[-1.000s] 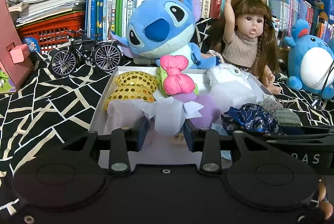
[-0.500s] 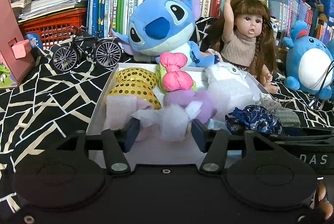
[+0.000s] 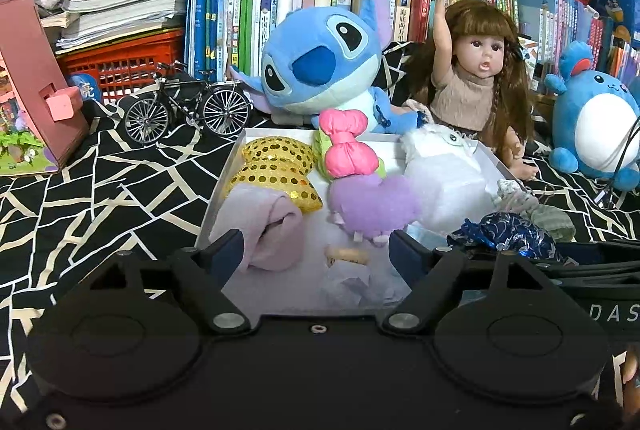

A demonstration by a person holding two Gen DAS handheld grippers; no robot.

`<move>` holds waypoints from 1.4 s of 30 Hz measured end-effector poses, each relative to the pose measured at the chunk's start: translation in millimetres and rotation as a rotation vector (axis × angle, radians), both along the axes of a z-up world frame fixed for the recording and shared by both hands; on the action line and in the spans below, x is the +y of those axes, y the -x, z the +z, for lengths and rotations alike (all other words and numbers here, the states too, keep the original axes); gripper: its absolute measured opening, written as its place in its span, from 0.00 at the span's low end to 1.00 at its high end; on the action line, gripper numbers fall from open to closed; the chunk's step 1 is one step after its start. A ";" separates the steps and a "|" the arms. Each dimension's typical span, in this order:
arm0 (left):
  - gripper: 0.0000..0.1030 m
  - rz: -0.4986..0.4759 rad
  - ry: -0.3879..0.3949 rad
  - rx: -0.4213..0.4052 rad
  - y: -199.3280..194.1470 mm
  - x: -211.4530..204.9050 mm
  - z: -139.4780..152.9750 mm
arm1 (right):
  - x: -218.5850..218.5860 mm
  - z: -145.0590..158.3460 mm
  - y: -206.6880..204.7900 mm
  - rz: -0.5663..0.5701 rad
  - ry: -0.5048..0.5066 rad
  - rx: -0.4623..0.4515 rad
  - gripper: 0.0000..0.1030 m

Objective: Organize soft objects
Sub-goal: 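Withdraw both tools back from the box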

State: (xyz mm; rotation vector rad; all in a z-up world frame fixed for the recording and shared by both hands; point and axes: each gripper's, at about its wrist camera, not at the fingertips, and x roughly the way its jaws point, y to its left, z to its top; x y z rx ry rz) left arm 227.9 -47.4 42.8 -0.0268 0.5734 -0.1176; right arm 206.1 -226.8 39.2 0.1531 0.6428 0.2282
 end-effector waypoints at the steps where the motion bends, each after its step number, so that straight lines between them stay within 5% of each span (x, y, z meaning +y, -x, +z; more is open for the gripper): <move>1: 0.77 -0.001 0.002 -0.003 2.3 1.1 1.3 | 0.0 1.0 1.5 -0.002 0.003 -0.001 0.85; 17: 0.80 -0.012 0.000 -0.023 60.1 24.5 11.4 | -4.2 14.4 57.4 -0.040 0.041 -0.101 0.94; 42: 0.82 0.053 -0.030 0.089 76.5 29.2 -36.4 | 6.2 -35.8 64.8 -0.082 0.097 0.014 0.99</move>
